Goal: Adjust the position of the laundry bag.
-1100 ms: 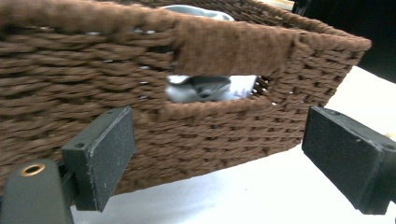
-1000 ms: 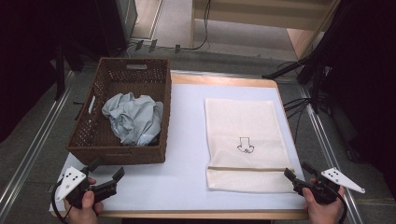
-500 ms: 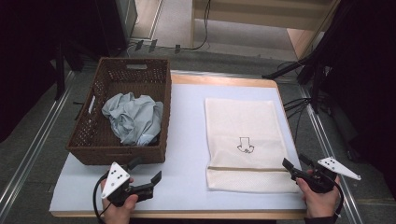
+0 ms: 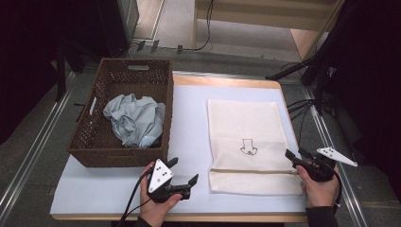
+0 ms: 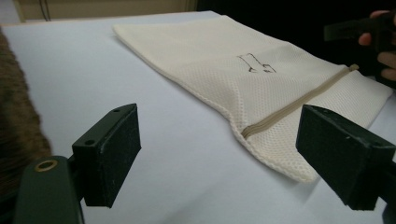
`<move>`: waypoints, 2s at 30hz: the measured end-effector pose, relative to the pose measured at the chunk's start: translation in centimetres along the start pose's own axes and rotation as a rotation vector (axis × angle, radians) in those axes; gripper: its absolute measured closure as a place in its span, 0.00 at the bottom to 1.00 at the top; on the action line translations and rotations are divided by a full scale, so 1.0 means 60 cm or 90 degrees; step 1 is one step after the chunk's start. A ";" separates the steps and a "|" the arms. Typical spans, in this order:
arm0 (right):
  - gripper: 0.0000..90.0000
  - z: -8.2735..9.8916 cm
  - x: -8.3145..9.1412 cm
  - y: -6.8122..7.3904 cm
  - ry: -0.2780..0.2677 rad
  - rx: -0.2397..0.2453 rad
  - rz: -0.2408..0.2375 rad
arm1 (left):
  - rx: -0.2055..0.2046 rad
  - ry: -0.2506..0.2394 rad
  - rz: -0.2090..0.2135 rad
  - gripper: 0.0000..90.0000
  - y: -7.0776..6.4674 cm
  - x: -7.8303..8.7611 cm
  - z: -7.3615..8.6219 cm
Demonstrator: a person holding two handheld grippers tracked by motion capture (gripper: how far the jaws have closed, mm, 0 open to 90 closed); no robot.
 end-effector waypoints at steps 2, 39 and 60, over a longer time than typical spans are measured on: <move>0.43 -0.002 -0.012 0.000 0.003 0.004 0.008 | -0.003 0.014 0.002 0.16 -0.009 -0.012 0.003; 0.71 0.002 -0.081 -0.026 0.131 0.007 0.053 | -0.046 0.236 0.038 0.56 -0.086 -0.102 0.033; 0.98 0.000 -0.076 -0.022 0.125 -0.016 0.019 | -0.042 0.226 0.046 0.98 -0.083 -0.094 0.031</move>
Point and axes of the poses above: each handheld gripper's, and its own axes: x roughly backward along the jaws, z roughly out of its underside, y roughly to its left, the point moved 2 cm from there along -x, roughly forward along the jaws, and after that the axes turned 7 degrees about x, right-handed, at the moved point
